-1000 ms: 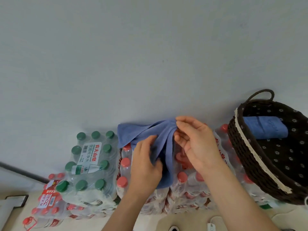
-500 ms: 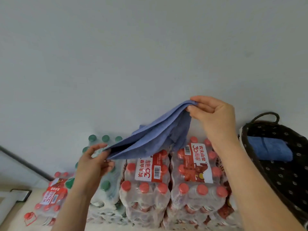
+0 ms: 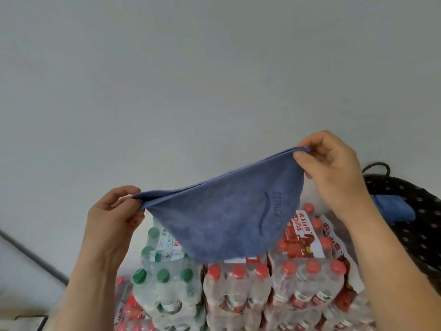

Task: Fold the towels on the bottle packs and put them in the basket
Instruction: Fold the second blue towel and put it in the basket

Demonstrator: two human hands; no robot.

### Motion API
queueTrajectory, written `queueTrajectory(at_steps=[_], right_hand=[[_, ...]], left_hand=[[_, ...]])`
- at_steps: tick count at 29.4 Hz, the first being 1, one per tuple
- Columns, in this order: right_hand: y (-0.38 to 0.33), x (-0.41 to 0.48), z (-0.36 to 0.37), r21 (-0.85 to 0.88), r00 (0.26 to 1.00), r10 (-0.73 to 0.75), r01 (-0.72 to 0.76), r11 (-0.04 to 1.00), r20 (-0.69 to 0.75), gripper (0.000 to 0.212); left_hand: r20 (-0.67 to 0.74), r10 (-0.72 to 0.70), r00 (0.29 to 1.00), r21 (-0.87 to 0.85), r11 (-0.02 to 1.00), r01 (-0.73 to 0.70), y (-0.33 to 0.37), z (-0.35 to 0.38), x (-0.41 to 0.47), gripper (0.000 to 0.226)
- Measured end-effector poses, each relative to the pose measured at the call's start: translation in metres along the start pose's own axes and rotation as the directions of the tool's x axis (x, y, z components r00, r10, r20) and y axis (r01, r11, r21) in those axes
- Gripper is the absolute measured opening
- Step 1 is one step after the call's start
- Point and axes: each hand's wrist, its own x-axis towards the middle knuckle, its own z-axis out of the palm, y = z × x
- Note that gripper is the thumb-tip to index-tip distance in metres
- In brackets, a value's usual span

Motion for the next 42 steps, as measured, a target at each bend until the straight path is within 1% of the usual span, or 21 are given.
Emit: queueTrajectory(at_steps=[2,4,6,12,15,17,19,20,22,23,25,28,30,32,33,34,36,37,39,42], right_hand=[[-0.016,-0.016,0.001,0.005,1.0,-0.02,0.02,1.0,0.0,0.02],[-0.031,-0.033,0.003,0.03,0.999,-0.025,0.026,0.999,-0.028,0.027],[-0.044,-0.049,0.004,0.056,0.998,0.001,0.002,0.998,-0.058,0.029],[-0.073,-0.068,-0.007,0.19,0.991,0.099,-0.081,0.978,-0.085,0.028],[-0.059,-0.059,-0.008,0.136,0.981,0.172,-0.159,0.978,-0.092,0.022],[-0.028,-0.05,-0.004,0.01,0.961,0.262,-0.263,0.965,-0.086,0.021],[0.019,-0.046,0.005,-0.123,0.919,0.388,-0.394,0.911,-0.077,0.02],[0.045,-0.045,0.011,-0.159,0.886,0.458,-0.464,0.872,-0.074,0.019],[0.095,-0.046,0.021,-0.166,0.807,0.587,-0.59,0.791,-0.071,0.017],[0.117,-0.045,0.025,-0.167,0.775,0.627,-0.63,0.758,-0.08,0.016],[0.155,-0.039,0.031,-0.217,0.75,0.65,-0.659,0.72,-0.123,0.017],[0.194,-0.024,0.036,-0.334,0.751,0.644,-0.651,0.682,-0.149,0.023],[0.217,-0.017,0.038,-0.409,0.764,0.635,-0.619,0.67,-0.115,0.022],[0.233,-0.01,0.043,-0.447,0.77,0.631,-0.598,0.665,-0.092,0.021],[0.238,-0.007,0.045,-0.472,0.779,0.621,-0.58,0.663,-0.085,0.021],[0.242,-0.003,0.047,-0.512,0.79,0.609,-0.552,0.657,-0.069,0.019],[0.247,0.002,0.049,-0.574,0.799,0.6,-0.508,0.642,-0.036,0.013],[0.25,0.002,0.049,-0.581,0.803,0.596,-0.499,0.643,-0.03,0.01],[0.256,0.001,0.048,-0.571,0.8,0.599,-0.502,0.65,-0.021,0.01],[0.261,0.0,0.046,-0.555,0.792,0.611,-0.513,0.655,-0.011,0.012]], left_hand=[[-0.009,0.058,0.998,0.146,0.988,-0.056,0.007,-0.012,-0.001,0.039],[-0.019,0.095,0.995,0.22,0.972,-0.089,0.014,-0.023,-0.003,0.039],[-0.013,0.109,0.994,0.243,0.965,-0.102,0.021,-0.033,-0.006,0.037],[0.116,0.108,0.987,0.284,0.949,-0.137,0.048,-0.044,-0.002,0.029],[0.09,0.103,0.991,0.311,0.942,-0.126,0.046,-0.03,0.012,0.026],[0.056,0.048,0.997,0.344,0.937,-0.064,0.024,-0.015,0.026,0.025],[0.026,-0.075,0.997,0.386,0.921,0.059,-0.012,0.0,0.039,0.025],[0.012,-0.143,0.99,0.401,0.907,0.126,-0.033,0.006,0.045,0.025],[-0.034,-0.252,0.967,0.416,0.876,0.243,-0.073,0.017,0.055,0.024],[-0.065,-0.296,0.953,0.412,0.862,0.296,-0.091,0.022,0.061,0.023],[-0.126,-0.363,0.923,0.378,0.843,0.383,-0.118,0.032,0.074,0.023],[-0.189,-0.428,0.884,0.334,0.818,0.468,-0.143,0.049,0.096,0.024],[-0.202,-0.46,0.865,0.332,0.799,0.502,-0.156,0.057,0.109,0.025],[-0.155,-0.498,0.853,0.354,0.778,0.519,-0.165,0.063,0.115,0.025],[-0.102,-0.503,0.858,0.412,0.764,0.496,-0.17,0.065,0.116,0.029],[-0.038,-0.498,0.867,0.508,0.737,0.446,-0.173,0.067,0.115,0.035],[0.038,-0.449,0.893,0.7,0.65,0.297,-0.181,0.069,0.11,0.043],[0.045,-0.401,0.915,0.761,0.607,0.228,-0.185,0.069,0.108,0.042],[0.043,-0.309,0.95,0.832,0.537,0.137,-0.19,0.069,0.108,0.03],[0.081,-0.256,0.963,0.913,0.408,0.031,-0.192,0.071,0.114,0.018]])
